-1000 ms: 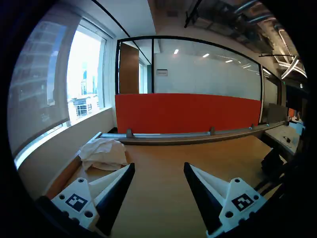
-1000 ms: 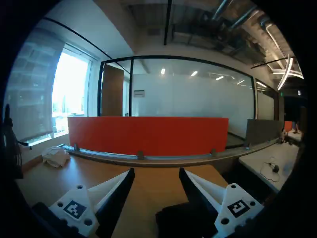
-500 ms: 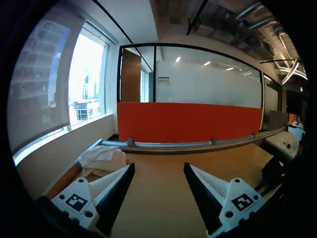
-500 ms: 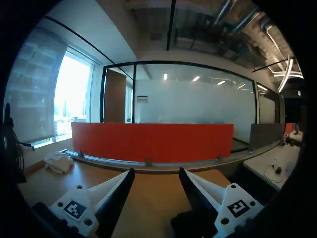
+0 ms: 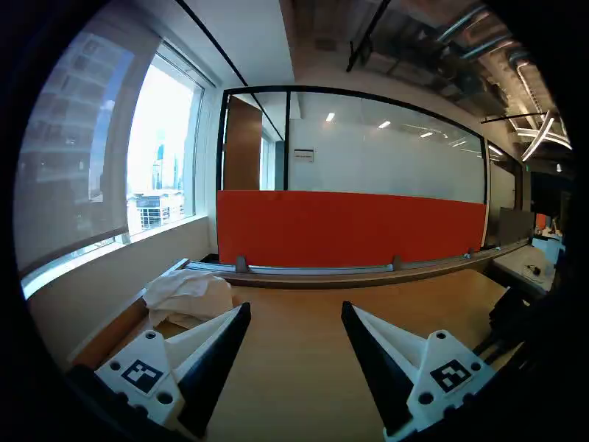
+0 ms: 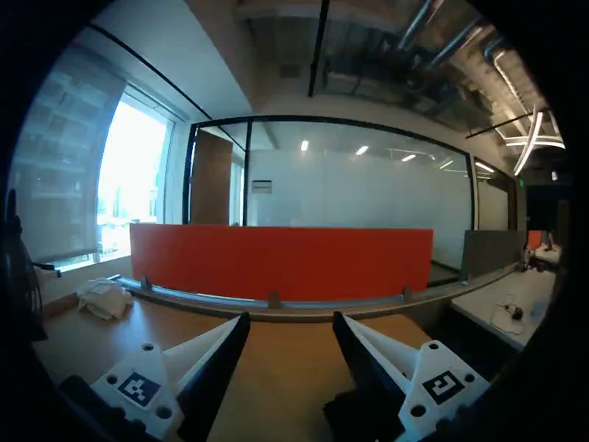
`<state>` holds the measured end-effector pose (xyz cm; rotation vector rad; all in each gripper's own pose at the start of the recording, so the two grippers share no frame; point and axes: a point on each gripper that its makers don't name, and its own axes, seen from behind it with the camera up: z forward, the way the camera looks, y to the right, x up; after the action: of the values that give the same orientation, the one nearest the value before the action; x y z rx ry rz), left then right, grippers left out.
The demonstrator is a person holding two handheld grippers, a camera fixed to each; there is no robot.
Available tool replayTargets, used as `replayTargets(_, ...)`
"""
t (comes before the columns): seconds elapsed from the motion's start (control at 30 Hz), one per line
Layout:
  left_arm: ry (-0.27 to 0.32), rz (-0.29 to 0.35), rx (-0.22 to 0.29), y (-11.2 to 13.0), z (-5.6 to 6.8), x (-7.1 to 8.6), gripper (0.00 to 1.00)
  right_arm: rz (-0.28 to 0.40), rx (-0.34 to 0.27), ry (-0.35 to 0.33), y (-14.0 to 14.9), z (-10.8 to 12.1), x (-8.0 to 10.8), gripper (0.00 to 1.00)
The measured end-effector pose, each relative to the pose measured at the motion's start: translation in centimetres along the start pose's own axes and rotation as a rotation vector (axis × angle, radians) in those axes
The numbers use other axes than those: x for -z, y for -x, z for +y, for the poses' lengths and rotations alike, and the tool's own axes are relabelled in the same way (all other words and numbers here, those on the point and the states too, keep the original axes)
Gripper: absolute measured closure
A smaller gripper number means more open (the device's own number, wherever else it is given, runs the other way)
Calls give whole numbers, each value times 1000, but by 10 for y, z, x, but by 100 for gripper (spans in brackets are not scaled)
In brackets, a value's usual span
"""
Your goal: Fold towel
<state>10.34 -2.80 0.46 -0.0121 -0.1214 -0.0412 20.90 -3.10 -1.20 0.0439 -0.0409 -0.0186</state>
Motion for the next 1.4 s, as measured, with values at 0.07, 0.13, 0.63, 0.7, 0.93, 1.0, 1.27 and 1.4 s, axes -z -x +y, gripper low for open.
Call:
replayTargets(0.07,2,4,3,9,1,-2,9,4,-5,2,7,-1,0,13)
replayTargets(0.13,5,9,7,19,2,-3,9,7,-8,5,17,-1,-1,13)
replayTargets(0.63,20,22,7,106,12,-18,9,11,21,4,103,-1,-1,12)
replayTargets(0.7,22,22,3,115,12,-19,8,13,21,4,110,-1,-1,12)
replayTargets(0.93,16,27,-22,141,11,-24,9,30,18,-4,126,-4,-4,12)
replayTargets(1.0,11,31,-29,144,11,-24,9,31,13,-6,127,-4,-5,12)
replayTargets(1.27,1,54,-44,145,11,-27,9,16,-2,-23,121,-6,-9,12)
replayTargets(1.4,-9,57,-51,148,9,-27,9,9,0,-25,117,-5,-11,12)
